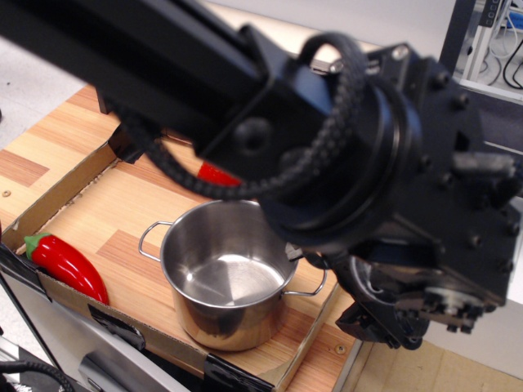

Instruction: Topple metal pot

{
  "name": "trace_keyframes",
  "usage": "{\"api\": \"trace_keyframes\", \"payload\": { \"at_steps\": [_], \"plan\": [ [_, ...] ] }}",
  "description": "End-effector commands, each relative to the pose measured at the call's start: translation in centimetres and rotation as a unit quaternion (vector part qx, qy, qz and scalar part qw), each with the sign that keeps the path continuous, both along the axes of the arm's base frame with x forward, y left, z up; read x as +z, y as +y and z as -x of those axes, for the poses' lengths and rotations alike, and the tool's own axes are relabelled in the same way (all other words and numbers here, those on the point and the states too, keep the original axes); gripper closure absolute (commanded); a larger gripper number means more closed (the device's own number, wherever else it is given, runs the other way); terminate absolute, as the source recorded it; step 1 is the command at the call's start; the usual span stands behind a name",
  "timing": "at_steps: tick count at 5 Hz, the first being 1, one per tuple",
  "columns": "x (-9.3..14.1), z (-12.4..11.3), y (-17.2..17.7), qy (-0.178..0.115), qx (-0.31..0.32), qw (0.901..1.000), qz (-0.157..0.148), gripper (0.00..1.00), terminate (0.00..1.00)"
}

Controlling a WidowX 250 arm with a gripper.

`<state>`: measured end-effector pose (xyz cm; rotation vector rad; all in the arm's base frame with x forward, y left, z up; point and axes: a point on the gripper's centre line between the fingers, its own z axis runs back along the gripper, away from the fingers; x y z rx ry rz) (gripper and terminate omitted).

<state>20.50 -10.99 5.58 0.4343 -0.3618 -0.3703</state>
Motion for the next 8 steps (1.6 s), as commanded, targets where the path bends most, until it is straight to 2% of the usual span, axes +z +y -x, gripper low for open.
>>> {"api": "trace_keyframes", "payload": {
  "at_steps": [1, 2, 3, 5, 6, 8],
  "plan": [
    [-0.6, 0.3, 2.3, -0.015, 0.016, 0.9994, -0.025, 0.0, 0.0],
    [-0.7, 0.0, 3.0, -0.017, 0.029, 0.9989, -0.032, 0.0, 0.0],
    [-0.2, -0.3, 3.3, -0.022, 0.038, 0.9989, -0.017, 1.0, 0.0],
    [1.9, -0.6, 5.6, -0.032, 0.063, 0.9974, 0.015, 1.0, 0.0],
    [3.2, -0.6, 7.7, -0.018, 0.083, 0.9956, 0.04, 1.0, 0.0],
    [4.6, -2.3, 11.7, 0.015, 0.117, 0.9872, 0.108, 1.0, 0.0]
  ]
}}
